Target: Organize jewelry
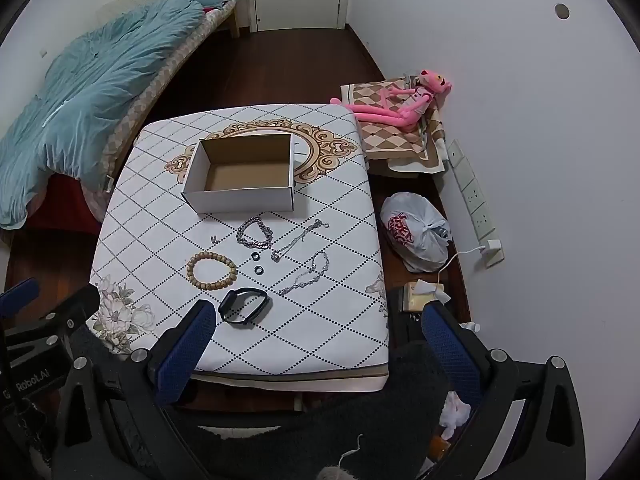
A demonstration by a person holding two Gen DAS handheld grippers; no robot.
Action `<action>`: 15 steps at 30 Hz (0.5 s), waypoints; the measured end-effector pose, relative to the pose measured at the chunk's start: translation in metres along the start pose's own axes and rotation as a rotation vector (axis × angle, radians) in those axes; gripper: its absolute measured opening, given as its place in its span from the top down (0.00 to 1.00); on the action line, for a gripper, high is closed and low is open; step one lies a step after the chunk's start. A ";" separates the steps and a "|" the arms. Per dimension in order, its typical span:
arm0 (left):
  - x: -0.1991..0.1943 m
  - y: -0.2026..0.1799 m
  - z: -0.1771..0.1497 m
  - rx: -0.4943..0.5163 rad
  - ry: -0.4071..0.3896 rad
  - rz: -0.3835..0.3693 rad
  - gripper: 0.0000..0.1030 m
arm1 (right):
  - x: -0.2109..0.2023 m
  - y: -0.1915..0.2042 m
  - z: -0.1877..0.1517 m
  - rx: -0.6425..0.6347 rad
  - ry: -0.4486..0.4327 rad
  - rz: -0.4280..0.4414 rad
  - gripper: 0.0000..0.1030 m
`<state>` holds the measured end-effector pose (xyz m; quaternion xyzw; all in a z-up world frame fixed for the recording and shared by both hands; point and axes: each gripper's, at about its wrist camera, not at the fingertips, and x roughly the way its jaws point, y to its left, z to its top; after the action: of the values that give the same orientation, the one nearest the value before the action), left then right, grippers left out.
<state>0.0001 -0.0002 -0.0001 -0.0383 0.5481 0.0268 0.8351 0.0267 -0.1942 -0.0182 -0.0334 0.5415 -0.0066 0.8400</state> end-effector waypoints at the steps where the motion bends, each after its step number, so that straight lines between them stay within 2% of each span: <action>1: 0.000 0.000 0.000 0.001 0.001 0.002 0.00 | 0.000 0.000 0.000 0.003 -0.008 0.003 0.00; 15: -0.002 -0.001 0.000 0.002 -0.002 0.012 0.00 | -0.002 0.001 0.004 0.001 -0.011 0.001 0.00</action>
<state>-0.0003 -0.0017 0.0020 -0.0339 0.5474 0.0313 0.8356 0.0300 -0.1928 -0.0150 -0.0328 0.5371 -0.0059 0.8429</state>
